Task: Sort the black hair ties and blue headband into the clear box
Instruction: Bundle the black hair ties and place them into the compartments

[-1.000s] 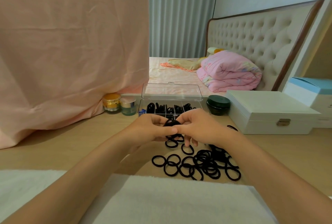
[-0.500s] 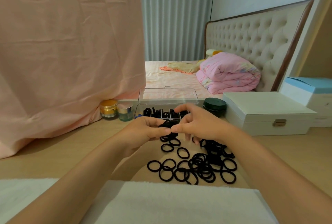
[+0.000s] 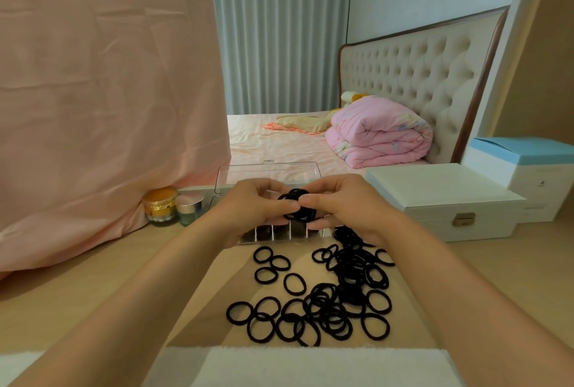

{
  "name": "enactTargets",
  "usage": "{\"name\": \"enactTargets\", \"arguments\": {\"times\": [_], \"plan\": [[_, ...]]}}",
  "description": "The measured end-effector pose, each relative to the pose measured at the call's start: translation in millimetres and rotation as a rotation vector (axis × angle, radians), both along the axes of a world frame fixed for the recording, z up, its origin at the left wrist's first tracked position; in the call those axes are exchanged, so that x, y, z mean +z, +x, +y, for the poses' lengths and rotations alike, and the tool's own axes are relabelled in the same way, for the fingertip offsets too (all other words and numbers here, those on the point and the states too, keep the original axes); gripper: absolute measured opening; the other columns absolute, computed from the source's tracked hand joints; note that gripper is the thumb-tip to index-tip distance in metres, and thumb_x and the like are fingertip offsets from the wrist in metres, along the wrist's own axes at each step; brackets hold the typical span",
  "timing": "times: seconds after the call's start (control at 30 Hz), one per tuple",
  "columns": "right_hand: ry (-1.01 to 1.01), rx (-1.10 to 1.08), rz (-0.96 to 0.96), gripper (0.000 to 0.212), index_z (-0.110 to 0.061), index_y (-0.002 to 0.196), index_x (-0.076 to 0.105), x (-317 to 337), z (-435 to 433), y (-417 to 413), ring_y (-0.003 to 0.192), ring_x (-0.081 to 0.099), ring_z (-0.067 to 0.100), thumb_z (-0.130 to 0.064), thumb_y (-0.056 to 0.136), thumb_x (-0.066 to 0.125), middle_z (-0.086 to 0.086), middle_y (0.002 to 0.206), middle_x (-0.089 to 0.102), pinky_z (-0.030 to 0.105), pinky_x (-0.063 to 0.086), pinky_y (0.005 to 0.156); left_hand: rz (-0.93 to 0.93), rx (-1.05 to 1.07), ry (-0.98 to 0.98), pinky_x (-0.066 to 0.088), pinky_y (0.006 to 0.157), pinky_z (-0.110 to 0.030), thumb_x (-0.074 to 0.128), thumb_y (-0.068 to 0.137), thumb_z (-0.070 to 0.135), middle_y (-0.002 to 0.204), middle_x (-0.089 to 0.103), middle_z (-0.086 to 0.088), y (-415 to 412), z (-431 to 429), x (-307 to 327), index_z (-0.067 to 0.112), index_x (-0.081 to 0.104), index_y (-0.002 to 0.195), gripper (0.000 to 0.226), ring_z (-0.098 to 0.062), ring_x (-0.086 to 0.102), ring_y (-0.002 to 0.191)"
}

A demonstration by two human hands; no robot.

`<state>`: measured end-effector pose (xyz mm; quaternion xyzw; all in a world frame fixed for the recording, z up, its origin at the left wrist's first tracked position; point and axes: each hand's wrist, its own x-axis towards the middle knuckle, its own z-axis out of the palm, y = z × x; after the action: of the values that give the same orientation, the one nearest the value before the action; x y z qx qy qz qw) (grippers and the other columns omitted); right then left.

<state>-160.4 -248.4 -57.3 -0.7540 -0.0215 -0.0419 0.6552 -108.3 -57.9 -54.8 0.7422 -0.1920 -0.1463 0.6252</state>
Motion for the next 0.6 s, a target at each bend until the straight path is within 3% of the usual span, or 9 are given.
{"name": "enactTargets", "arguments": {"times": [0.1, 0.23, 0.37, 0.5, 0.6], "plan": [[0.084, -0.038, -0.001, 0.023, -0.011, 0.109, 0.076, 1.1, -7.2, 4.2, 0.095, 0.076, 0.025, -0.011, 0.086, 0.079, 0.011, 0.105, 0.077, 0.036, 0.064, 0.072, -0.057, 0.015, -0.012, 0.06, 0.07, -0.024, 0.082, 0.078, 0.005, 0.088, 0.069, -0.01, 10.5, -14.0, 7.3, 0.005, 0.069, 0.096, 0.022, -0.018, 0.075, 0.08], [0.106, -0.084, 0.018, 0.021, -0.011, 0.107, 0.077, 1.4, -16.0, 8.3, 0.09, 0.073, 0.028, -0.014, 0.086, 0.078, 0.015, 0.102, 0.078, 0.031, 0.063, 0.068, -0.128, -0.081, 0.062, 0.06, 0.073, -0.024, 0.082, 0.079, 0.007, 0.085, 0.068, -0.005, 22.9, -28.9, 16.0, 0.003, 0.07, 0.102, 0.026, -0.015, 0.074, 0.079], [0.143, -0.168, 0.035, 0.022, -0.004, 0.111, 0.073, 1.5, -29.8, 15.0, 0.089, 0.077, 0.027, -0.012, 0.09, 0.074, 0.016, 0.098, 0.078, 0.031, 0.063, 0.067, -0.182, -0.208, 0.124, 0.058, 0.077, -0.022, 0.079, 0.084, 0.017, 0.097, 0.072, -0.002, 34.2, -31.5, 15.5, 0.02, 0.069, 0.111, 0.029, -0.013, 0.073, 0.086], [0.071, -0.417, -0.022, 0.01, -0.011, 0.097, 0.075, -2.7, -38.9, 27.7, 0.082, 0.078, 0.025, -0.012, 0.087, 0.078, 0.014, 0.095, 0.078, 0.03, 0.06, 0.062, -0.453, -0.012, 0.262, 0.051, 0.09, -0.029, 0.067, 0.092, 0.036, 0.107, 0.069, 0.012, 47.3, -38.0, -5.2, 0.032, 0.067, 0.115, 0.023, -0.012, 0.064, 0.103], [-0.112, -0.518, -0.048, 0.008, -0.025, 0.086, 0.077, -12.5, -35.8, 35.6, 0.081, 0.077, 0.019, -0.019, 0.084, 0.081, 0.003, 0.089, 0.079, 0.034, 0.062, 0.066, -0.63, -0.059, 0.476, 0.038, 0.106, -0.033, 0.061, 0.093, 0.042, 0.126, 0.061, 0.015, 56.0, -40.8, -23.3, 0.038, 0.063, 0.125, 0.031, -0.006, 0.046, 0.126]]}}
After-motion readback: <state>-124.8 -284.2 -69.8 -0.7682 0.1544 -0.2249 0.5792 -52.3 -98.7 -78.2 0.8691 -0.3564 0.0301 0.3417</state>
